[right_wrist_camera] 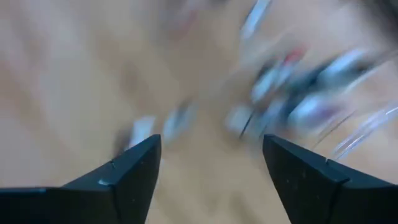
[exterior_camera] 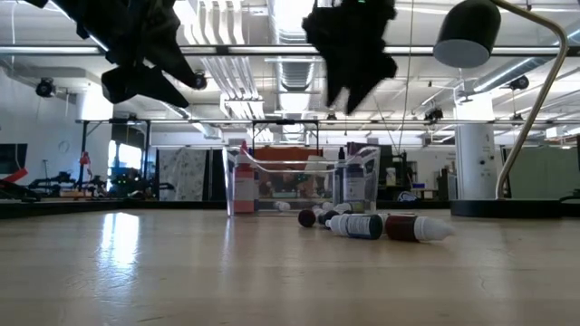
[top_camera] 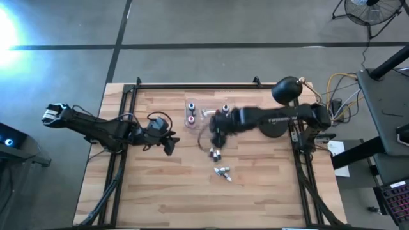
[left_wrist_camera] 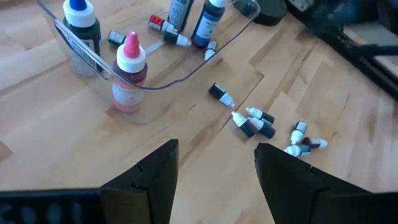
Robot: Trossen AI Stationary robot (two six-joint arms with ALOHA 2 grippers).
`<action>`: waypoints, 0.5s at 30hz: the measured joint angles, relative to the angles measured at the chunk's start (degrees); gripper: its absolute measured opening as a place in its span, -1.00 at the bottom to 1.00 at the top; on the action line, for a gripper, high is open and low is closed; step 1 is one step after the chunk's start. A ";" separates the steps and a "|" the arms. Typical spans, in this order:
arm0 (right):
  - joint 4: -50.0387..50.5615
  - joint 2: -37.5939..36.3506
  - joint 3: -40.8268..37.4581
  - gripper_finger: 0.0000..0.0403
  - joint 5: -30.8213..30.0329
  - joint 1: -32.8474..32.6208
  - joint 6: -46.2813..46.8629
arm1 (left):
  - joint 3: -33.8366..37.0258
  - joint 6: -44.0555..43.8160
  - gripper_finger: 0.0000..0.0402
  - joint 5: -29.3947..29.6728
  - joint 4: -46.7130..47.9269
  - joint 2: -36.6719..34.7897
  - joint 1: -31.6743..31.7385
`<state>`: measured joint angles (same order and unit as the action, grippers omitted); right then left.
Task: Pick & Place food coloring
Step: Put the small red food coloring bottle into the transparent bin
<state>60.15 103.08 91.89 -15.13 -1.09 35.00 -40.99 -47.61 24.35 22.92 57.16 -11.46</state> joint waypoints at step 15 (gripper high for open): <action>-12.03 0.91 -15.72 0.28 7.44 -21.84 0.56 | 0.04 4.08 -0.07 -0.57 -1.06 3.30 0.00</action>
<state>48.11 103.98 76.17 -7.69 -22.93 35.56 -40.95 -43.53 23.79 21.86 60.46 -11.46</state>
